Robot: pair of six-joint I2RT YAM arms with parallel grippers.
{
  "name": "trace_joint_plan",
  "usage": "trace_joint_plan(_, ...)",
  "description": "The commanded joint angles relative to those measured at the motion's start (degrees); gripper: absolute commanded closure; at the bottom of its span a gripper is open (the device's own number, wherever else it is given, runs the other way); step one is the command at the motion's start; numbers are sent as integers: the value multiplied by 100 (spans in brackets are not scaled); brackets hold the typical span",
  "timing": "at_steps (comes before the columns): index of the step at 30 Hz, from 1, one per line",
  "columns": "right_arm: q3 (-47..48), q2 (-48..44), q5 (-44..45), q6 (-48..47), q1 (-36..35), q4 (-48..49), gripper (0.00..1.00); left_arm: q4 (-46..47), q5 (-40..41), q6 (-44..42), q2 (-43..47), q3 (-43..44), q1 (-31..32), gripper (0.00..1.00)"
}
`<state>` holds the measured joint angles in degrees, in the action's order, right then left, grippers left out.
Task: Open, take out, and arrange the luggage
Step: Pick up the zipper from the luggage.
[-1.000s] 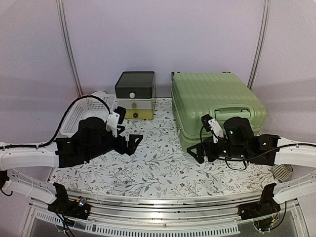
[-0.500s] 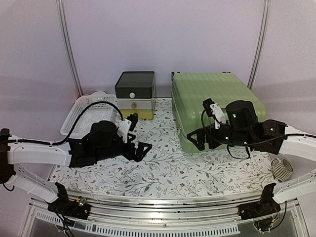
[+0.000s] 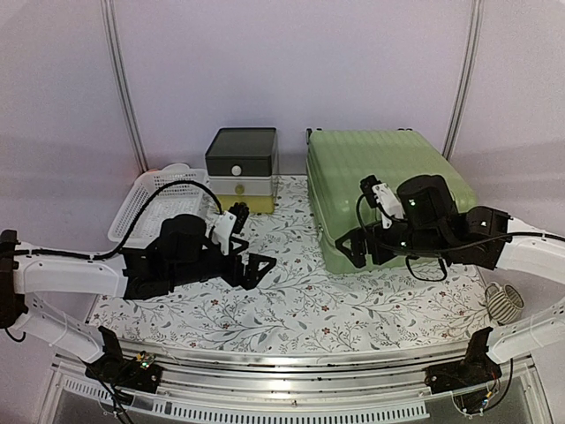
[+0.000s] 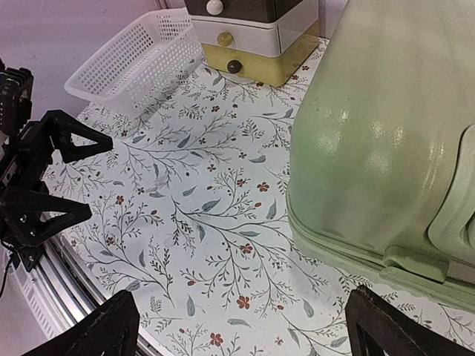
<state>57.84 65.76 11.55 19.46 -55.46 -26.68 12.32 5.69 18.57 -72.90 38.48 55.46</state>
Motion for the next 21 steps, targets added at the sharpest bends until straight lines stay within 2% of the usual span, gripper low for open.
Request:
trace_joint_plan(1, 257, -18, 150, 16, 11, -190, 1, 186, -155, 9, -4, -20, -35, 2)
trace_joint_plan(21, 629, 137, 301, -42, 54, -438, 1, 539, -497, 25, -142, -95, -35, 3)
